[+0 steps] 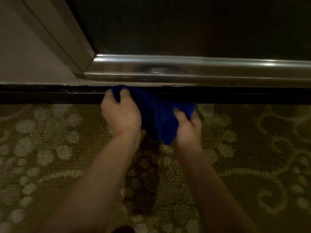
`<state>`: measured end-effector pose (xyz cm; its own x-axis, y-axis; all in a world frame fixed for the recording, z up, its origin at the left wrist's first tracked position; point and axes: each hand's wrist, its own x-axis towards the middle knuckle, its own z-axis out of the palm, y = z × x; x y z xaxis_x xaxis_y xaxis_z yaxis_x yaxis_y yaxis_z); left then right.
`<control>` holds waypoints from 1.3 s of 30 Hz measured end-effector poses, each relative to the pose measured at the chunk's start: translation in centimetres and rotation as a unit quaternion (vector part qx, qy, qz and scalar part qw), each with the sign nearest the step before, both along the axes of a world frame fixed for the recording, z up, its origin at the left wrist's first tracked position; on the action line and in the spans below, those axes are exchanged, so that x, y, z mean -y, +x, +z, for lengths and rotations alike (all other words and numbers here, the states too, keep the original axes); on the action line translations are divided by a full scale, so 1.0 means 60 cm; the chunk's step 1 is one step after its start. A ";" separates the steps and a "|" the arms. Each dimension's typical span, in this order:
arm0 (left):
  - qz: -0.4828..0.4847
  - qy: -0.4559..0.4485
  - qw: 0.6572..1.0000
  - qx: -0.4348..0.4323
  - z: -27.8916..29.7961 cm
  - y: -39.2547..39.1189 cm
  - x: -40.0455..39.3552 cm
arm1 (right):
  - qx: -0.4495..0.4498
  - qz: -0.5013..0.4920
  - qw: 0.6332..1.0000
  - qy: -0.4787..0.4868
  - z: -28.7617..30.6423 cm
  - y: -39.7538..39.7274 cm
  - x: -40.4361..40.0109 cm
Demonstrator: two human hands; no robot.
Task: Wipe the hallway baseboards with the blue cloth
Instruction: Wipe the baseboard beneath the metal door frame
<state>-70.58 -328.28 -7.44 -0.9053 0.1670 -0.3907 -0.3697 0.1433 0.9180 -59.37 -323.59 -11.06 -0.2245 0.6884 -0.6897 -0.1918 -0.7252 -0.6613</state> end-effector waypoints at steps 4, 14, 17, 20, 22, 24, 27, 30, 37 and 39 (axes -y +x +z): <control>-0.086 -0.094 0.983 -0.132 -0.020 0.071 -0.048 | -0.029 -0.068 0.997 -0.012 -0.019 0.033 -0.006; -0.099 0.065 0.990 0.080 -0.049 -0.037 0.079 | -0.013 -0.058 0.998 0.021 0.004 0.001 0.001; -0.027 0.067 0.980 0.186 -0.071 -0.071 0.135 | 0.031 0.041 0.998 0.045 0.018 -0.065 0.020; -0.033 0.056 0.974 0.215 -0.069 -0.081 0.133 | 0.077 0.112 0.990 0.043 0.033 -0.108 0.030; -0.071 0.061 0.975 0.199 -0.053 -0.078 0.117 | 0.094 0.108 0.989 0.037 0.051 -0.103 0.026; -0.115 0.074 0.972 0.189 -0.038 -0.064 0.098 | 0.129 0.050 0.989 0.052 0.064 -0.073 0.006; -0.183 0.118 0.954 0.208 -0.035 -0.027 0.068 | 0.149 -0.071 0.981 0.102 0.091 -0.035 -0.019; -0.144 0.119 0.956 0.227 -0.059 -0.001 0.063 | 0.226 -0.096 0.948 0.200 0.070 -0.069 -0.013; -0.045 0.168 0.944 0.280 -0.118 -0.013 0.103 | 0.277 0.079 0.923 0.254 0.075 -0.188 0.076; -0.039 0.186 0.945 0.268 -0.116 -0.009 0.099 | 0.297 0.098 0.911 0.268 0.069 -0.140 0.042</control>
